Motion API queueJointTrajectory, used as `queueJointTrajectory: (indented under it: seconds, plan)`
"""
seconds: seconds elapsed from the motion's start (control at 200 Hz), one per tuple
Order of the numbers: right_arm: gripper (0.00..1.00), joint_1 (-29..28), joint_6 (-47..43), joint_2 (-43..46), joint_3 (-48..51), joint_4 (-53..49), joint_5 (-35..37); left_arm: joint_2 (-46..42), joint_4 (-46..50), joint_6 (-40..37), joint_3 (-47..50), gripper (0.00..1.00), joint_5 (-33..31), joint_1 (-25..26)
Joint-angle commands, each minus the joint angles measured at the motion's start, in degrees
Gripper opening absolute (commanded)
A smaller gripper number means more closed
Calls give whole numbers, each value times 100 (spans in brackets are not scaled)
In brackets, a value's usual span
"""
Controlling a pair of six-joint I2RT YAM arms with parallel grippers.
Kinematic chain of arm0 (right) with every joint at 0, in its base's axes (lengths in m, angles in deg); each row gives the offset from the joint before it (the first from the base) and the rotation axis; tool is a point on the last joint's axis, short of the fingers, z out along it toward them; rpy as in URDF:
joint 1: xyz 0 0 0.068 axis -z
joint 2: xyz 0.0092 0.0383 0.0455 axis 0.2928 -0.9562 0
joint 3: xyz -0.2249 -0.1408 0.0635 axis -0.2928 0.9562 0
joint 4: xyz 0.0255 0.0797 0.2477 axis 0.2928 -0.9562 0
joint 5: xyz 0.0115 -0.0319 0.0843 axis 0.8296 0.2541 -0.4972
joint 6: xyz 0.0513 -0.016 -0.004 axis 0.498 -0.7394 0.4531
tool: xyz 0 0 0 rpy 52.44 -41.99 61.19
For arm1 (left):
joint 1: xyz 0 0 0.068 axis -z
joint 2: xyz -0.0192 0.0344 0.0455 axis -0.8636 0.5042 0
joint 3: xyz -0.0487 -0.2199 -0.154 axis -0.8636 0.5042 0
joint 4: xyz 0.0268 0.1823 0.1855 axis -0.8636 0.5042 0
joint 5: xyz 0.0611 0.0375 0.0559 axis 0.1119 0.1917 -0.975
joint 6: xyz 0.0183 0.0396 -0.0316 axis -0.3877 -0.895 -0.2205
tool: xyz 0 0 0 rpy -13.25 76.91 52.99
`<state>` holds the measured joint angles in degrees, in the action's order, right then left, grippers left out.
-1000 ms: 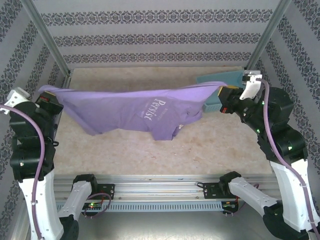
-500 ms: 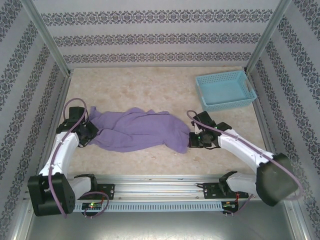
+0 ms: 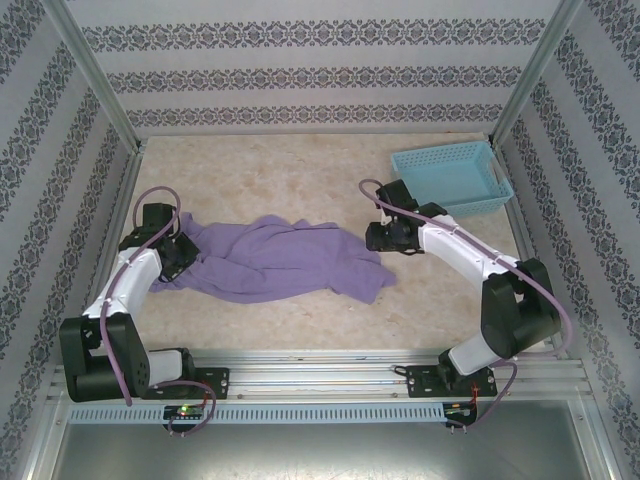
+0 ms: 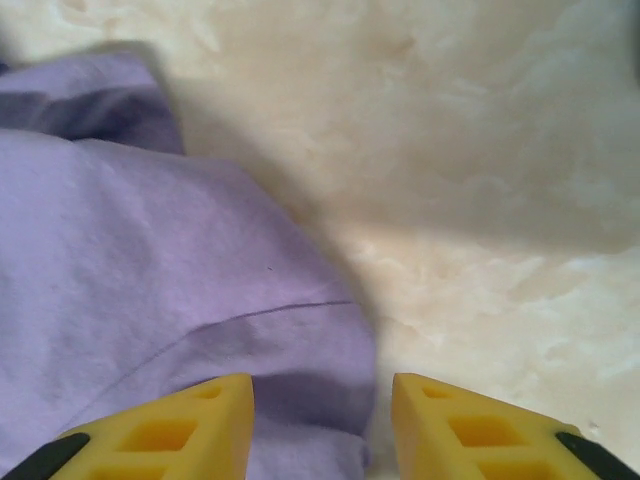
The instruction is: Fold the inside-out t-shirt
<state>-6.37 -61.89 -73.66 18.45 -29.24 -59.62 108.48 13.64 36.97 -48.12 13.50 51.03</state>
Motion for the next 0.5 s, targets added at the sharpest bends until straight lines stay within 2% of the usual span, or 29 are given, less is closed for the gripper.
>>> queueJointTrajectory:
  seconds: [0.0, 0.09, 0.255, 0.38, 0.495]
  plan:
    - [42, -24, -198, 389, 202, -345, 348, 141, -83, -185, -88, 0, -134, 0]
    - [44, -78, -38, 1124, 638, -527, 332, 115, -90, -193, -66, 0, -143, -1]
    - [46, -385, 488, 2264, 1638, -602, -111, 40, -106, -211, -13, 0, -185, -1]
    - [46, -1281, 943, 2599, 2214, -125, -153, 14, -134, -185, 35, 0, -131, -1]
    - [51, -2176, 1046, 2353, 2297, 401, 328, -41, -138, -159, 64, 0, -109, -1]
